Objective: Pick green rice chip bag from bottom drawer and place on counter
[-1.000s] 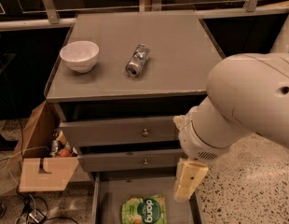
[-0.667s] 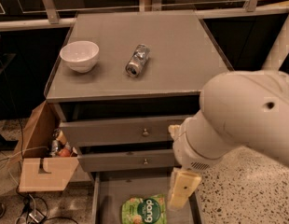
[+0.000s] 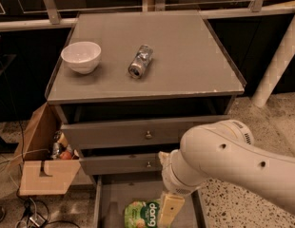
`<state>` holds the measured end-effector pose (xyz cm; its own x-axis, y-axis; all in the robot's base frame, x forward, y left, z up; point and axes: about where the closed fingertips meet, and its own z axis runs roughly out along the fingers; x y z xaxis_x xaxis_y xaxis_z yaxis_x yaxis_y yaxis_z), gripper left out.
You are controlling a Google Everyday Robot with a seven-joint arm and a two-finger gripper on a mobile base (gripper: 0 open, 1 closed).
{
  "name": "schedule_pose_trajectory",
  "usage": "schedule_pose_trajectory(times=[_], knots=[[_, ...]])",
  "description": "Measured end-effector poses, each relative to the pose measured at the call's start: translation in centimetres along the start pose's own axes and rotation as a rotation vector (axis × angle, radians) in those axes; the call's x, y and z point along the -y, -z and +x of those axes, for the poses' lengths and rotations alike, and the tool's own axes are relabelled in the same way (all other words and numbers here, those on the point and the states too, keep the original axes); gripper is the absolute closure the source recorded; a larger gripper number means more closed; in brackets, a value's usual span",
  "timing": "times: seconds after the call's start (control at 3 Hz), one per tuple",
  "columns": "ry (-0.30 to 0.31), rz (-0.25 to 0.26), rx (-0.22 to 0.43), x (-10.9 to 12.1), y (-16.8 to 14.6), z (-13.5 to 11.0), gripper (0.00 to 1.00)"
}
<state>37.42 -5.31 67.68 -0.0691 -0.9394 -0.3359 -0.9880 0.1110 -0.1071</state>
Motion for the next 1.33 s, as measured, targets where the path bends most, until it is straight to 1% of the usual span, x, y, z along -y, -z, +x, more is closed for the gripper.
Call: schedule_pose_trajectory(times=[0.33,0.67,1.0,1.33], knots=[[0.001,0.002,0.003,0.1,-0.2,0.0,0.0],[-0.009,-0.014,0.024,-0.7,-1.2,-0.2,0.0],[-0.03,-0.056,0.036,-1.6,-5.6,0.4,0.0],[-0.048,-0.07,0.05,-1.0,-10.7,1.9,0.0]])
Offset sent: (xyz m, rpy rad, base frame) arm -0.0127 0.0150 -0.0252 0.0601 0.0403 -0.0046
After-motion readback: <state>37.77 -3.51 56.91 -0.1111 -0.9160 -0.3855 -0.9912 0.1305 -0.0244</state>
